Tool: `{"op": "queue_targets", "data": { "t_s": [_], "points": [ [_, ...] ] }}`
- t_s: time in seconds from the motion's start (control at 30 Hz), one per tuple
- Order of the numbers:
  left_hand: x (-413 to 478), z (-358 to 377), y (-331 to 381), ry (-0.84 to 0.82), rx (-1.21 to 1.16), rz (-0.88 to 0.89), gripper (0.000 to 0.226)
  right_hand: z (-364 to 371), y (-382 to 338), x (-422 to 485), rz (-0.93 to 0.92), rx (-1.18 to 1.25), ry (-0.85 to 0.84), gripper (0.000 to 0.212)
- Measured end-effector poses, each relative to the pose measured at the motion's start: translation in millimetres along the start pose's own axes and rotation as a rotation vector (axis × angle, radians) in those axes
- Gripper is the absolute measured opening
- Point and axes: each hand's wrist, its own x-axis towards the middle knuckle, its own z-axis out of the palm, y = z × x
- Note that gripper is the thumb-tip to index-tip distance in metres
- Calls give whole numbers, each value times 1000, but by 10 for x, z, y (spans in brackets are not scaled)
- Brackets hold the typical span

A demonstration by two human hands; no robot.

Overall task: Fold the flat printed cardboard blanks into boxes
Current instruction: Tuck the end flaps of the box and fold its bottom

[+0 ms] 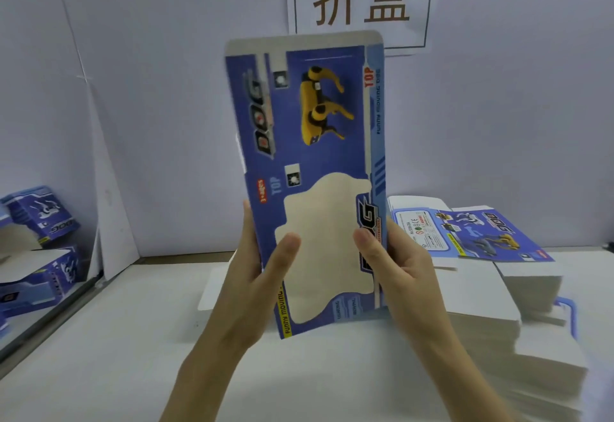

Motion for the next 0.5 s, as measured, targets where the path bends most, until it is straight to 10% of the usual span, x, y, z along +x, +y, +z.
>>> {"op": "queue_targets", "data": {
  "t_s": [0.3,0.5],
  "points": [
    [69,-95,-75,10,357,136,60,-171,23,91,184,357,95,31],
    [75,-260,75,-41,-17,-1,75,-368,-35,98,194,279,40,16]
  ]
}}
